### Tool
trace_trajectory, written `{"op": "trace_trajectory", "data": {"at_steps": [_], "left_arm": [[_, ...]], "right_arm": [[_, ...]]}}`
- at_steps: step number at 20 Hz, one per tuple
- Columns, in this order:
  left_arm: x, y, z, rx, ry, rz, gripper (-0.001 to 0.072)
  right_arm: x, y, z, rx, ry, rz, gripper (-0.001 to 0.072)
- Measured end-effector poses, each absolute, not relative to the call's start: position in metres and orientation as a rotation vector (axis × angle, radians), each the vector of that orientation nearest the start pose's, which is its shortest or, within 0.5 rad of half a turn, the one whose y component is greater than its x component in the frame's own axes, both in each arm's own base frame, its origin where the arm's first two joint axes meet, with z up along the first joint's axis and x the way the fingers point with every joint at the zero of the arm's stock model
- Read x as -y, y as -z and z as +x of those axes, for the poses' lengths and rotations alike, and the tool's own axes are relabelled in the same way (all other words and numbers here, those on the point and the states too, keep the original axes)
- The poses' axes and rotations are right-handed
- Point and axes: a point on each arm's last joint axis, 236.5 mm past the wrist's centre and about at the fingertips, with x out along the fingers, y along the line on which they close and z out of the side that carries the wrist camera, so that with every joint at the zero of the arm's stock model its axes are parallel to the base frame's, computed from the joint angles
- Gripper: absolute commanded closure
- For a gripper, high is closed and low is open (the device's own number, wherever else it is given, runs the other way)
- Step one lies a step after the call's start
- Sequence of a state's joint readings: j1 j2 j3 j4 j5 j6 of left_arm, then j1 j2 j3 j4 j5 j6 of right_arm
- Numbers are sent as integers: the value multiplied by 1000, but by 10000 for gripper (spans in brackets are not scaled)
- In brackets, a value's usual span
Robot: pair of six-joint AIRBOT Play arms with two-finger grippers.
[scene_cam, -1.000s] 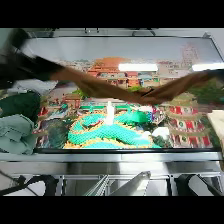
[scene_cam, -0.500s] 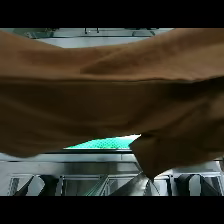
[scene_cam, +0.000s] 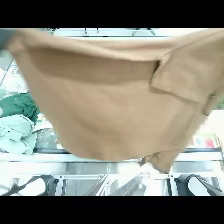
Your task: Fold the shirts.
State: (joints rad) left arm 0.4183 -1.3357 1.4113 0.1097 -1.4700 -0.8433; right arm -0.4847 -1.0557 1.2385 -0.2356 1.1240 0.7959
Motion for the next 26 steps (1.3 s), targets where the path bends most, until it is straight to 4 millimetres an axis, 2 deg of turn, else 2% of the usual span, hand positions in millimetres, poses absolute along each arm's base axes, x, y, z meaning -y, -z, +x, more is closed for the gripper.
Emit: {"op": "trace_trajectory", "data": {"at_steps": [2,5,7,9,12,15,17,18,19,20,21,23,25,26], "left_arm": [[62,-196,465,-623,903,-671,683],[58,-108,517,-787,882,-740,683],[64,-66,542,-857,894,-758,683],[74,-37,560,-900,909,-746,683],[77,5,570,-978,870,-692,682],[73,47,564,-1061,817,-664,682],[71,67,559,-1103,790,-651,681],[70,72,557,-1114,786,-642,681],[69,77,556,-1125,781,-634,646],[68,80,554,-1134,778,-624,485],[68,80,552,-1143,786,-616,458],[69,72,543,-1170,826,-603,458],[66,64,531,-1228,848,-597,458],[59,63,523,-1275,837,-594,458]], "right_arm": [[-7,-218,456,-425,-535,567,691],[1,-119,499,-568,-528,717,691],[5,-76,520,-591,-524,811,691],[8,-41,535,-604,-520,883,691],[6,-5,536,-654,-542,893,691],[3,26,523,-750,-555,822,690],[3,42,514,-807,-557,773,690],[3,49,510,-832,-556,750,690],[4,54,507,-853,-552,735,687],[5,60,504,-879,-542,724,611],[7,66,501,-906,-526,715,519],[13,75,493,-964,-490,710,518],[22,73,484,-1005,-461,703,335],[29,68,480,-1016,-442,698,336]]}}
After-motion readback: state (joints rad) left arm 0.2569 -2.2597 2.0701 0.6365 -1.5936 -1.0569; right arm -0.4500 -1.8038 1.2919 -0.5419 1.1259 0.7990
